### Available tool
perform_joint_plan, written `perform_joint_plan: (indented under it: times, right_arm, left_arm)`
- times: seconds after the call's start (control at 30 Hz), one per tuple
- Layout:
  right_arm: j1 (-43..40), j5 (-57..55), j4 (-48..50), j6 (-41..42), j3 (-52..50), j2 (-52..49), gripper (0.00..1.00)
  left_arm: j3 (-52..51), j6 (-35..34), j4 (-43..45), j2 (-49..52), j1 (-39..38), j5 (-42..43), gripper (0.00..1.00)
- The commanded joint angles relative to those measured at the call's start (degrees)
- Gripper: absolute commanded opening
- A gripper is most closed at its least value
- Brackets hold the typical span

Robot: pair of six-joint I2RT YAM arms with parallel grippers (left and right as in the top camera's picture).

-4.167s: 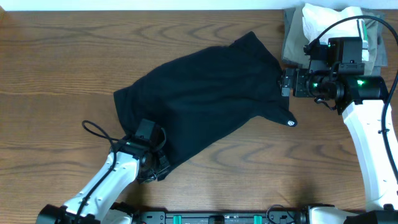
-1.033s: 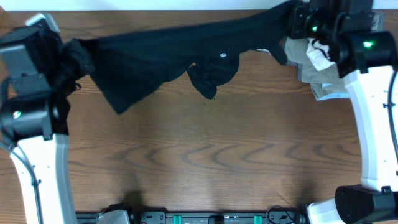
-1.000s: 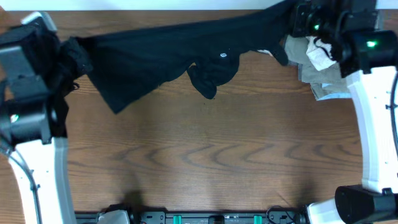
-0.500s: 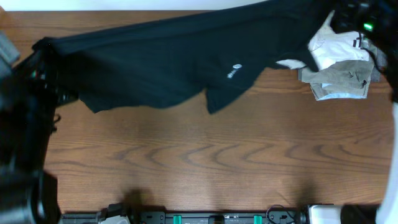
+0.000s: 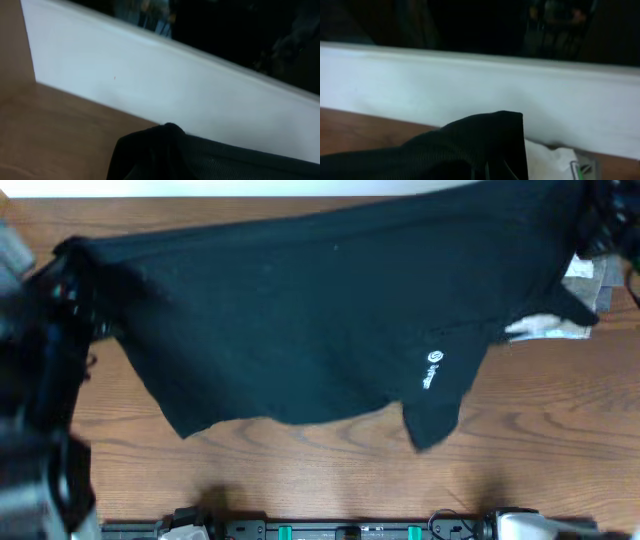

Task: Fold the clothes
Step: 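Lift the t-shirt with both grippers and swing it away, shaking it out, then lay the t-shirt back down flat with both grippers pulling toward the robot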

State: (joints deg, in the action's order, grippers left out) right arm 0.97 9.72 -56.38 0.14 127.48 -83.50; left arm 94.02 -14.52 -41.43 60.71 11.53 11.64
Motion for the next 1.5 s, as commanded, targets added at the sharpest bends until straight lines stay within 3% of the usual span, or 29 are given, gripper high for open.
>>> perform_joint_plan:
  times: [0.0,0.3,0.43,0.57,0.7,1.07,1.47]
  right_arm:
    - [-0.81,-2.16,2.91,-0.61,-0.20,-5.75,0.01]
    - [-0.37,0.79,26.25,1.90,-0.20,-19.08,0.01]
    - [-0.09,2.60,34.91,1.25,-0.20,-21.27,0.01]
    - [-0.17,2.58,36.24,0.46,-0.20,-21.31,0.01]
    - [-0.15,2.58,29.53,0.42,-0.22,-21.75,0.01]
    - [2.03,3.91,4.35,-0.66,-0.52,-29.49,0.01]
    - [3.50,5.62,-15.10,-2.27,-0.52,-32.74,0.01]
  left_arm:
    - [0.61,1.44,1.60,6.56,0.31,-2.25,0.06]
    - [3.17,1.77,18.58,24.68,0.31,-2.19,0.06]
    - [8.66,3.48,21.16,29.07,0.31,-2.03,0.05]
    - [12.61,5.18,21.27,30.18,0.31,-2.03,0.06]
    - [12.83,5.92,17.18,30.12,0.28,-1.77,0.06]
    - [9.01,5.92,-14.25,34.58,0.28,-1.84,0.06]
    - [8.20,6.47,-32.02,37.70,0.28,-1.81,0.06]
